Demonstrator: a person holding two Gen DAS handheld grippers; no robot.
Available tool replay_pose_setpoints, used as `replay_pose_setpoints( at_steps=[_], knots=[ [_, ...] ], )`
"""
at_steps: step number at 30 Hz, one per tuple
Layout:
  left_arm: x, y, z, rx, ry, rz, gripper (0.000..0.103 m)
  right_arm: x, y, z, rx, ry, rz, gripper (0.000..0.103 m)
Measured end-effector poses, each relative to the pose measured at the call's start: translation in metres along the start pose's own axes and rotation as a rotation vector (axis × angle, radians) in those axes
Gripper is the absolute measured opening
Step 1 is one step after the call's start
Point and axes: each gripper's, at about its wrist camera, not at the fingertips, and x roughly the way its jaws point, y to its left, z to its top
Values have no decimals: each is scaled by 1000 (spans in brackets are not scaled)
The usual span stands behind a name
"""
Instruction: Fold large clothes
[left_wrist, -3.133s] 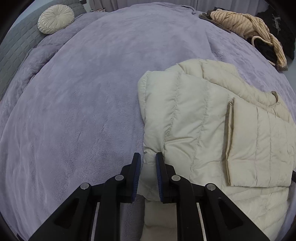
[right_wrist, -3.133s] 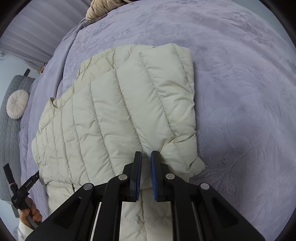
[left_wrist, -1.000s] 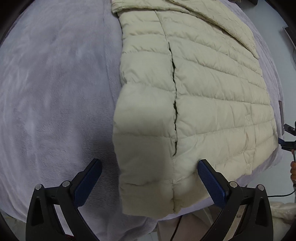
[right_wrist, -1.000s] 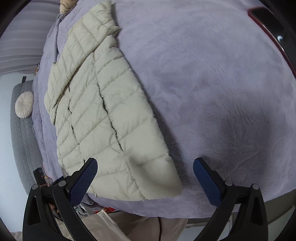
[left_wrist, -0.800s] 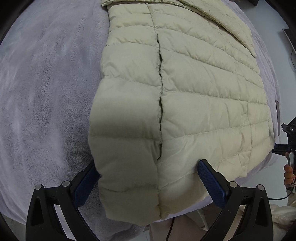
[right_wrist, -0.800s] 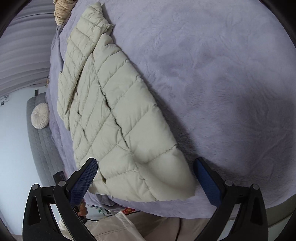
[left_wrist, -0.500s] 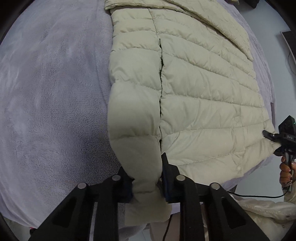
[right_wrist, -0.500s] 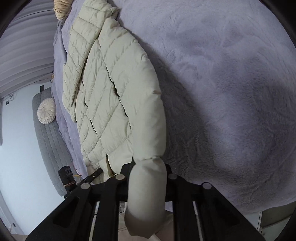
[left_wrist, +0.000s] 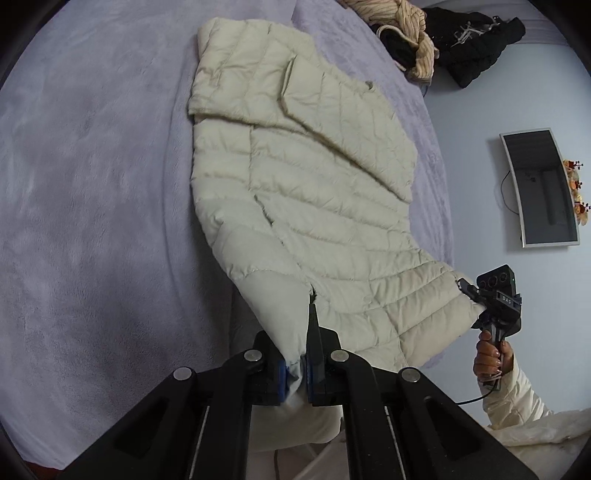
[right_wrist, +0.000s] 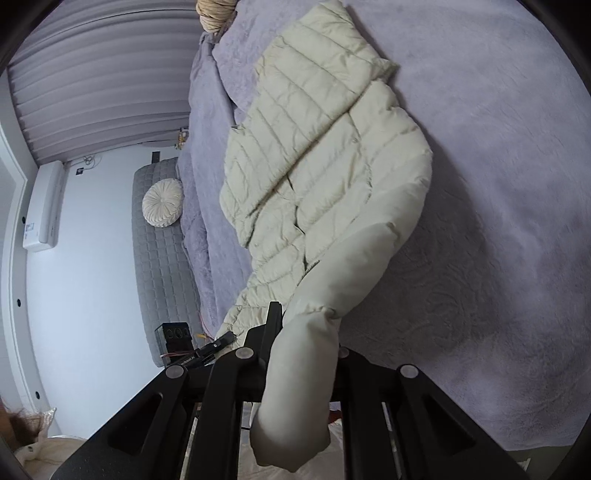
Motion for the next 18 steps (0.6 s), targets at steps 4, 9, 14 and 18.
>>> replay_pose_setpoints(
  at_steps=[4, 9, 14, 18],
  knots=[
    [-34, -6, 37, -3, -104, -49, 8, -6, 29, 25, -45, -55, 63, 12],
    [-52, -18, 103, 30, -225, -26, 8, -10, 60, 78, -75, -141, 116, 12],
    [-43, -17, 174, 33, -302, 32, 8, -2, 79, 149, -92, -206, 114, 12],
    [-13, -11, 219, 34, -303, 114, 8, 24, 79, 206, -79, -207, 62, 12]
  ],
)
